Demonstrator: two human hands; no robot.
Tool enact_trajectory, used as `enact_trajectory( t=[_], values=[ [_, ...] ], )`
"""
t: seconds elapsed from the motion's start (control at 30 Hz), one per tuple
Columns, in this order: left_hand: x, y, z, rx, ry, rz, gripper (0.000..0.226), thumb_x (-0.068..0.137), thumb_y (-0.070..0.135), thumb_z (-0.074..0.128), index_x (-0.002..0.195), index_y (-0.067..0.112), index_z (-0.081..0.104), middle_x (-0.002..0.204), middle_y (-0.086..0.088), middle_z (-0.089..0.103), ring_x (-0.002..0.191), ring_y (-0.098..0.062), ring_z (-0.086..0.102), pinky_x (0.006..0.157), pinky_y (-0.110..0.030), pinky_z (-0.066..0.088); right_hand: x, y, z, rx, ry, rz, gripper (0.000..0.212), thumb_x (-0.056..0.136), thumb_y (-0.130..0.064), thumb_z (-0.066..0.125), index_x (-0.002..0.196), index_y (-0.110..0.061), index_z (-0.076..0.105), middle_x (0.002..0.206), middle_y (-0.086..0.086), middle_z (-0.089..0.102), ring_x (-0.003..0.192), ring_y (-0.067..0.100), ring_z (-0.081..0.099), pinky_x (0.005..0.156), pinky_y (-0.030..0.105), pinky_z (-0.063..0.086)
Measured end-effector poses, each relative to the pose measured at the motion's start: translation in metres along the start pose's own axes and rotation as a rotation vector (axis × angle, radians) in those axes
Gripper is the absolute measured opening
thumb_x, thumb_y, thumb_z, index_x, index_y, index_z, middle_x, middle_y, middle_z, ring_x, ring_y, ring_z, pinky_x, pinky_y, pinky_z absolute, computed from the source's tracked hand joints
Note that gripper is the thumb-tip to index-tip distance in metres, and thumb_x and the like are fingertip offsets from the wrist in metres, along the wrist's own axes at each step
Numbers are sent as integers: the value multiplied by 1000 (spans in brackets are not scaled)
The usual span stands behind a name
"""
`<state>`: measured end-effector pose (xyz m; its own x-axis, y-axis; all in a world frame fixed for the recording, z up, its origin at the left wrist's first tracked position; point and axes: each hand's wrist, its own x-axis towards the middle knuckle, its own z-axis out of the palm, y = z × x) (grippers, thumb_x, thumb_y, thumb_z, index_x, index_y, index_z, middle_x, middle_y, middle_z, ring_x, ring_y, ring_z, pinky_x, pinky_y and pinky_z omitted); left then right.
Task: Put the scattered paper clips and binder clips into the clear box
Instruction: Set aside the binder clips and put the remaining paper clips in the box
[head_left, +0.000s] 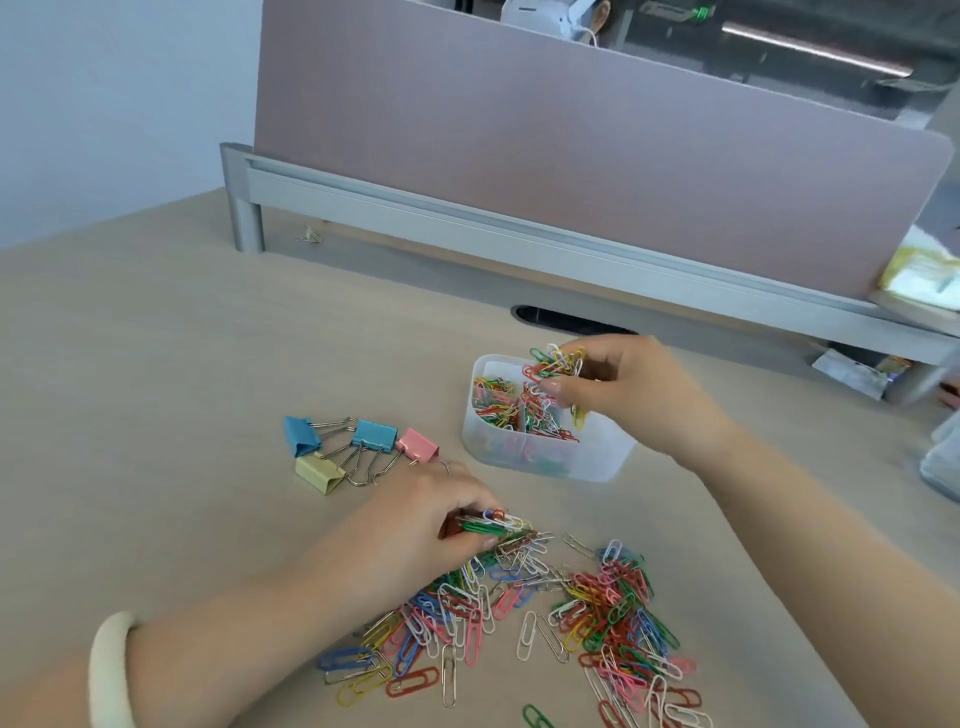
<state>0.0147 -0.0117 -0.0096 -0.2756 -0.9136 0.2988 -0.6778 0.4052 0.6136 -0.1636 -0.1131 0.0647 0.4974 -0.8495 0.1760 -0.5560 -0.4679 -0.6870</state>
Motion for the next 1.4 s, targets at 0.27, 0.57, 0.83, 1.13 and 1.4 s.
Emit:
enact_trajectory(
  t=[0.27, 0.57, 0.83, 1.13, 1.4],
  values=[
    [1, -2, 1, -27, -15, 44, 14, 81, 25, 64, 95, 26, 67, 75, 25, 44, 81, 16, 42, 68, -4, 31, 59, 24, 17, -420, 32, 74, 19, 80, -16, 67, 96, -7, 68, 92, 7, 64, 81, 19, 54, 64, 23, 38],
    [1, -3, 1, -36, -29, 65, 18, 82, 24, 63, 99, 22, 66, 88, 13, 53, 78, 18, 41, 67, -3, 30, 49, 33, 20, -379, -23, 83, 20, 83, -6, 58, 99, -15, 66, 100, 4, 69, 87, 15, 61, 84, 29, 49],
    [1, -3, 2, -26, -24, 46, 16, 81, 25, 64, 96, 25, 67, 83, 17, 51, 81, 17, 42, 68, -3, 30, 19, 28, 18, -389, -21, -85, 10, 79, -19, 68, 88, -20, 72, 93, -1, 66, 83, 14, 59, 77, 25, 43],
    [-1, -1, 1, -10, 32, -4, 15, 77, 28, 68, 92, 28, 68, 80, 24, 52, 88, 12, 46, 66, -3, 33, -3, 35, 21, -503, 24, -178, 15, 86, -14, 59, 92, -11, 72, 104, 3, 69, 102, 19, 57, 87, 18, 34],
    [11, 4, -9, -105, 111, -99, 17, 74, 17, 70, 76, 33, 68, 68, 7, 60, 61, 2, 51, 54, -9, 35, -52, 35, 13, -203, 148, -207, 12, 87, -19, 58, 89, -23, 69, 87, -11, 67, 82, 4, 58, 74, 12, 43]
  ],
)
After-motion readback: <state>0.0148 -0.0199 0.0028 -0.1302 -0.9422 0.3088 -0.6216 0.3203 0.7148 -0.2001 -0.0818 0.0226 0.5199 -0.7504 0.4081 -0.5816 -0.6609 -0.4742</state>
